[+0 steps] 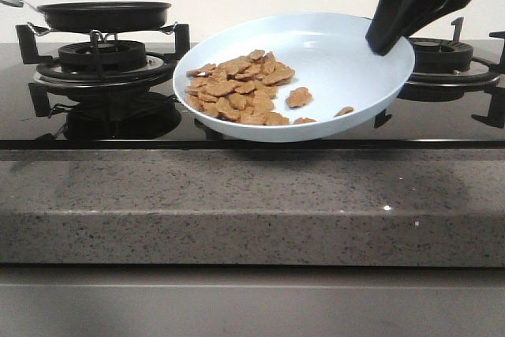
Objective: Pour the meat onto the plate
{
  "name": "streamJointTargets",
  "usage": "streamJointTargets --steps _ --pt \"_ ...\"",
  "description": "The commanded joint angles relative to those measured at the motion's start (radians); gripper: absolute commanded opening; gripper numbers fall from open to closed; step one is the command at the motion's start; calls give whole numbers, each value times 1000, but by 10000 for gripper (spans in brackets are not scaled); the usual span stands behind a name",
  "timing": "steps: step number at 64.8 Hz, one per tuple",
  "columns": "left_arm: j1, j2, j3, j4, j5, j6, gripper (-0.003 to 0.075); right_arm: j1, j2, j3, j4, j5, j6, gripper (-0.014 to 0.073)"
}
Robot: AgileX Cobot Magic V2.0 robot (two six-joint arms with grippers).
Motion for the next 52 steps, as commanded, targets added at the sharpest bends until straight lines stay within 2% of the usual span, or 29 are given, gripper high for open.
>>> streamJointTargets --steps 1,18,40,52 --pt "-8 -3 -26 -11 -56 -10 493 -1 -41 -32 15 -75 -6 -68" --pt "-8 -3 -26 -11 -56 -10 492 -11 -11 -208 14 -29 -6 -68" --pt "-8 -3 -26 -11 -56 -10 493 -87 207 -568 17 150 -5 -68" --pt "-8 -3 -26 -11 -56 -10 492 -104 332 -699 19 169 -5 -68"
